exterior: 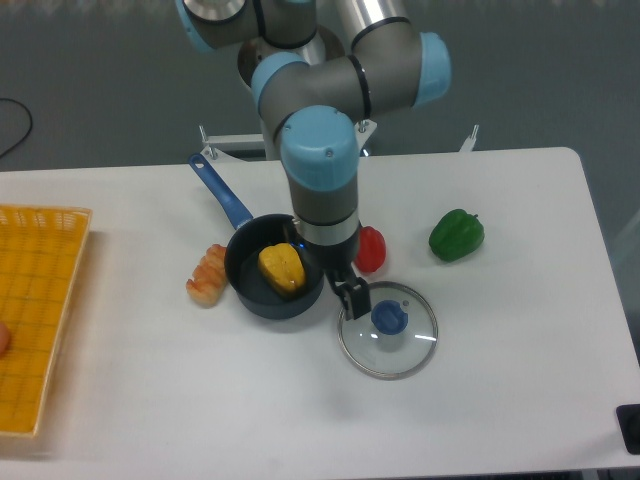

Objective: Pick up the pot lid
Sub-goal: 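Move the gripper out of the pan toward the glass lid's blue knob, then lower the gripper onto the blue knob and close on it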

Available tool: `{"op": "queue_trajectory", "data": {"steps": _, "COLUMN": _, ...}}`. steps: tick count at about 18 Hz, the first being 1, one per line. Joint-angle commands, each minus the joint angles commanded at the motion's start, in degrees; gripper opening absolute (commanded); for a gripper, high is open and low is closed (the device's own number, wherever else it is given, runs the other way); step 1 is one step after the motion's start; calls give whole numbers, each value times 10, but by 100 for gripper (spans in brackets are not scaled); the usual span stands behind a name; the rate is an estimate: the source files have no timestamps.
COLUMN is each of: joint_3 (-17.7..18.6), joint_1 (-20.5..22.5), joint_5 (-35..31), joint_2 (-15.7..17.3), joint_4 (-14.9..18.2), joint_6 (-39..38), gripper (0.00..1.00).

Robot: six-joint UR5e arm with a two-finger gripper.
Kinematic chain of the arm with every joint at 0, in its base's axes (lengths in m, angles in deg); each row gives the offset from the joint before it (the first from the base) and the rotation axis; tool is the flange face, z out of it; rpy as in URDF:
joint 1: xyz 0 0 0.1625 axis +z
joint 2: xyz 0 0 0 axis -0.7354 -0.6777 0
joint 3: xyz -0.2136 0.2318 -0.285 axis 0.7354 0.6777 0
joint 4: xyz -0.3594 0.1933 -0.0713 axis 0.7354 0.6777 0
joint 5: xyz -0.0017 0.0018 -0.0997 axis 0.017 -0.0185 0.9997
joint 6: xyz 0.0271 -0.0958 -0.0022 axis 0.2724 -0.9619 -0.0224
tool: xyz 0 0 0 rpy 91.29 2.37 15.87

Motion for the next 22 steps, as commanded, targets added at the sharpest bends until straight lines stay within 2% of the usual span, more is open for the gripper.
{"op": "queue_trajectory", "data": {"steps": 3, "joint_3": 7, "joint_1": 5, "joint_5": -26, "joint_2": -6, "joint_4": -4, "joint_6": 5, "gripper": 100}}
{"op": "queue_trajectory", "data": {"steps": 6, "joint_3": 5, "joint_1": 4, "joint_5": -104, "joint_2": -27, "joint_4": -1, "joint_6": 90, "gripper": 100}}
{"op": "queue_trajectory", "data": {"steps": 9, "joint_3": 4, "joint_1": 5, "joint_5": -100, "joint_2": -42, "joint_4": -13, "joint_6": 105, "gripper": 100}}
{"op": "queue_trajectory", "data": {"steps": 14, "joint_3": 1, "joint_1": 5, "joint_5": -99, "joint_2": -72, "joint_4": -16, "joint_6": 105, "gripper": 100}}
{"op": "queue_trajectory", "data": {"steps": 17, "joint_3": 1, "joint_1": 6, "joint_5": -99, "joint_2": -88, "joint_4": -35, "joint_6": 103, "gripper": 100}}
{"op": "queue_trajectory", "data": {"steps": 22, "joint_3": 4, "joint_1": 8, "joint_5": -100, "joint_2": -100, "joint_4": -38, "joint_6": 103, "gripper": 100}}
